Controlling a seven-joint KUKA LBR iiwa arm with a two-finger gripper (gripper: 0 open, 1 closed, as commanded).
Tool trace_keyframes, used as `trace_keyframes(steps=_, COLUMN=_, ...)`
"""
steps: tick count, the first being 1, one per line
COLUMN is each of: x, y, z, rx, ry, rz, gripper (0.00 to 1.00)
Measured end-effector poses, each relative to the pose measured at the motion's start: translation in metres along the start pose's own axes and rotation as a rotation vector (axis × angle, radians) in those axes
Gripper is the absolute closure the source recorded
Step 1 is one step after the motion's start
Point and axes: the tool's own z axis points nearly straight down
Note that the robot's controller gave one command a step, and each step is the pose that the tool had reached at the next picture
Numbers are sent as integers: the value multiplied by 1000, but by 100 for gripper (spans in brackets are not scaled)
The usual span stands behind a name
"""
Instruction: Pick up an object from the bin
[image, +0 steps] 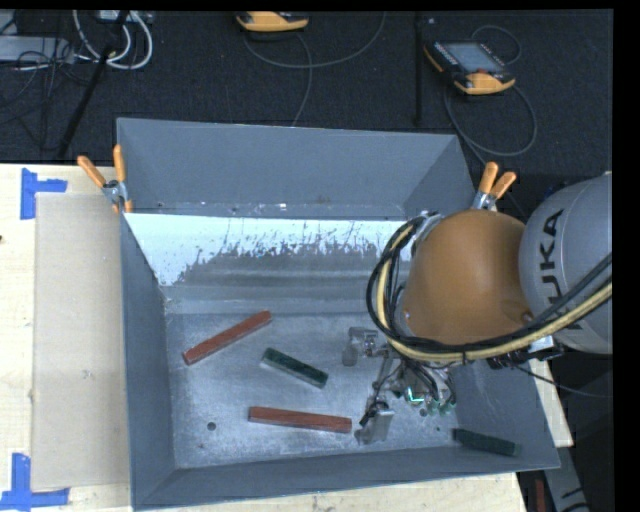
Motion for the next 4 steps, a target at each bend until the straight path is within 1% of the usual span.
trace_keyframes(steps=1, x=-17, y=32, z=126, rx=-1, ry=-8, rz=193, gripper=0)
trace_keyframes(steps=2, x=-17, y=32, z=123, rx=-2, ry=-6, rz=194, gripper=100)
trace_keyframes(steps=3, x=-10, y=29, z=79, rx=0, ry=-5, rz=131, gripper=100)
trace_keyframes(steps=4, x=-9, y=29, z=82, rx=1, ry=-2, rz=134, gripper=0)
